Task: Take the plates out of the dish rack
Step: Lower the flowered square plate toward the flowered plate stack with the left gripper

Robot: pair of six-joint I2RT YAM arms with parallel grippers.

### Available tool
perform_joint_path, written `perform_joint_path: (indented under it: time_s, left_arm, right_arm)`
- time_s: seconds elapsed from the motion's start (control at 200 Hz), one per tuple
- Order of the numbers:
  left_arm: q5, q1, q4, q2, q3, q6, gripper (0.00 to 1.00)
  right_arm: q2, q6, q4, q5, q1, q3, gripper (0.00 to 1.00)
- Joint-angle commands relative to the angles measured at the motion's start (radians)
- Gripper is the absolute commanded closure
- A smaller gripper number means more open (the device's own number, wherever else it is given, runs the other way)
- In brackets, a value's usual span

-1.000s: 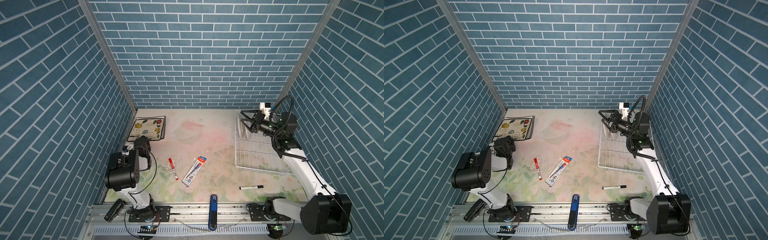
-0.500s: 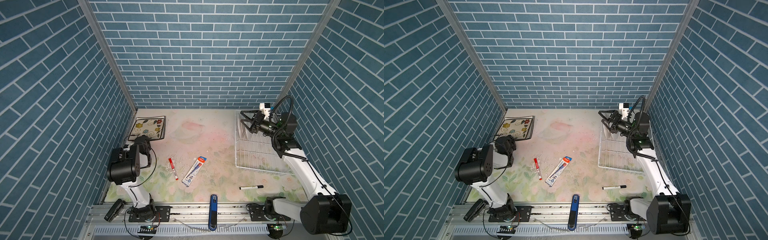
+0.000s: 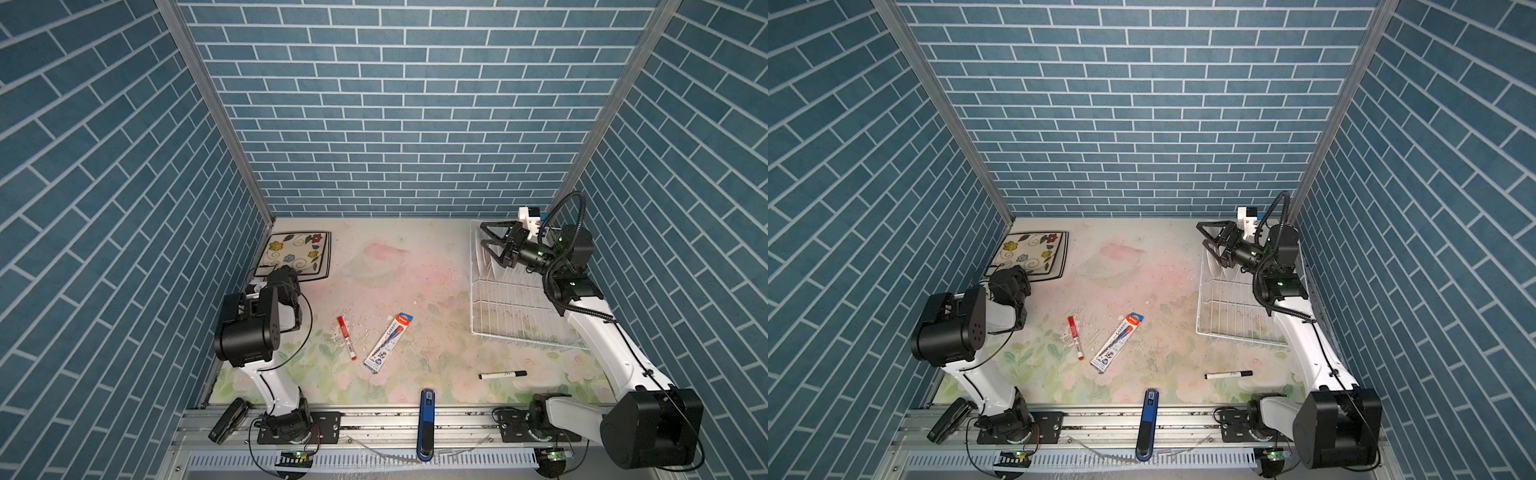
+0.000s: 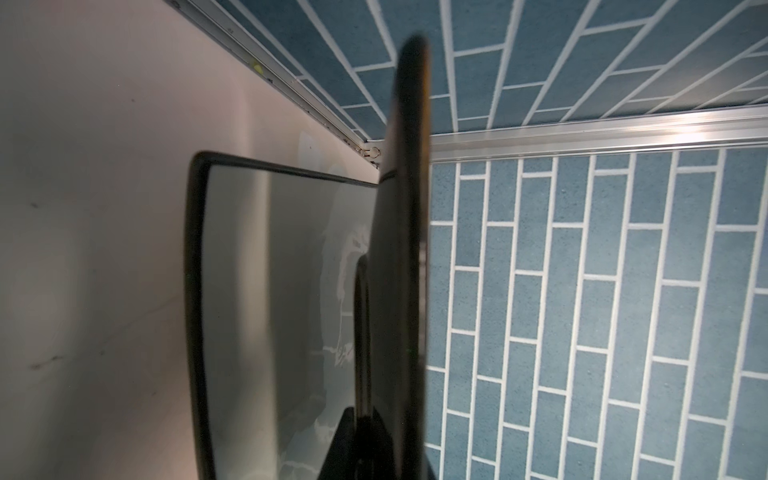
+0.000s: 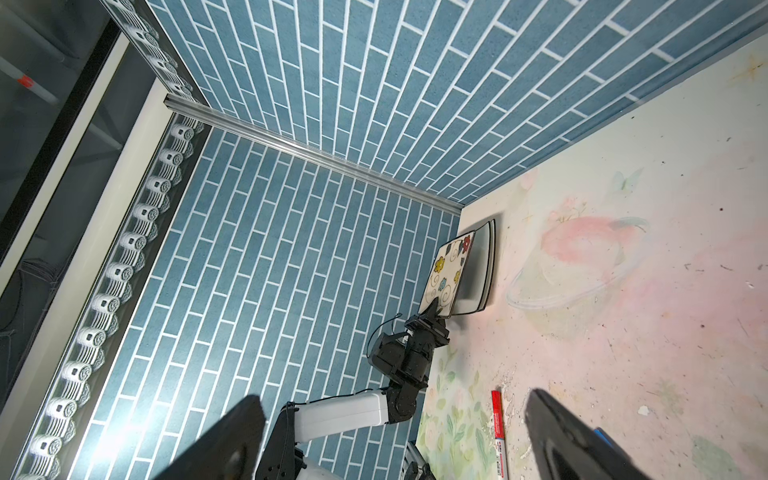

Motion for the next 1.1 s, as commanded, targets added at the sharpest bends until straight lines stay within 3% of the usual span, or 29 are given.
perform_joint_path:
  time_s: [0.0,1.096]
  left_arm:
    - [-0.018,0.006,0.16,-0.015,0.063,0.01,1.0]
    - [-0.04,0.005,0.08,0.034,0.147,0.029,1.0]
  right_arm:
    - [-0.017,-0.044,0.014,-0.02,-0.006,0.022,0.01]
    - [-0.012,-0.053,0.008,-0.016,-0.006,0.013,0.01]
